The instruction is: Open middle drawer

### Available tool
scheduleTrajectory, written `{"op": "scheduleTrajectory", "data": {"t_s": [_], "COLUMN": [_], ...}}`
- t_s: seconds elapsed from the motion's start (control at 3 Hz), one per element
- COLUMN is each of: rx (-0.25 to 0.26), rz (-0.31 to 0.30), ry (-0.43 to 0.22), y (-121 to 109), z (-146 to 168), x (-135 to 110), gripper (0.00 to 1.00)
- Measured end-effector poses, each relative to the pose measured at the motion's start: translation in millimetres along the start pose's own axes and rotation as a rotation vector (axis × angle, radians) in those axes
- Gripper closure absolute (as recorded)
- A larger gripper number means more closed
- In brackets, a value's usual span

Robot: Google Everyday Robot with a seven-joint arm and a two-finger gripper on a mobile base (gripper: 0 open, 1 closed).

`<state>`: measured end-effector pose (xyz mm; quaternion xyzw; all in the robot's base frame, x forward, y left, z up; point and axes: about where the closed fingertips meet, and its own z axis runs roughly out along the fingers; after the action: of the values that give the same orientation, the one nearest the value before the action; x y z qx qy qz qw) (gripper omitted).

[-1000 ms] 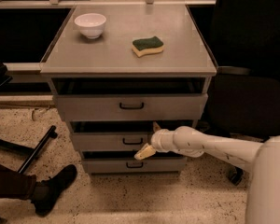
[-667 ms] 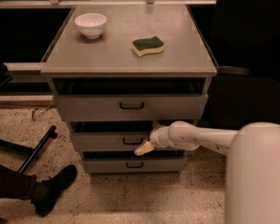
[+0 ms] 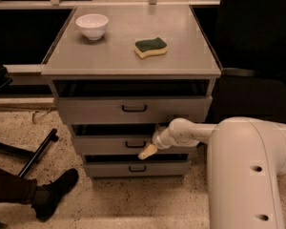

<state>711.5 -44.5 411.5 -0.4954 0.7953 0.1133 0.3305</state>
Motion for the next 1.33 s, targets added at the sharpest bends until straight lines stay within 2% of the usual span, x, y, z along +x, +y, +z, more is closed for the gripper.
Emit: {"op": "scheduleTrajectory", "data": {"t_s": [0.33, 0.67, 1.0, 1.33], "rx": [0.000, -0.014, -0.041, -0.094], "rz": [0.000, 0.004, 0.021, 0.030], "ry": [0.000, -0.017, -0.020, 0.005], "y": [0, 17, 48, 79], "z": [-1, -20, -50, -67], "x": [-1, 12, 30, 41], "gripper": [0.00, 0.00, 0.00, 0.00]}}
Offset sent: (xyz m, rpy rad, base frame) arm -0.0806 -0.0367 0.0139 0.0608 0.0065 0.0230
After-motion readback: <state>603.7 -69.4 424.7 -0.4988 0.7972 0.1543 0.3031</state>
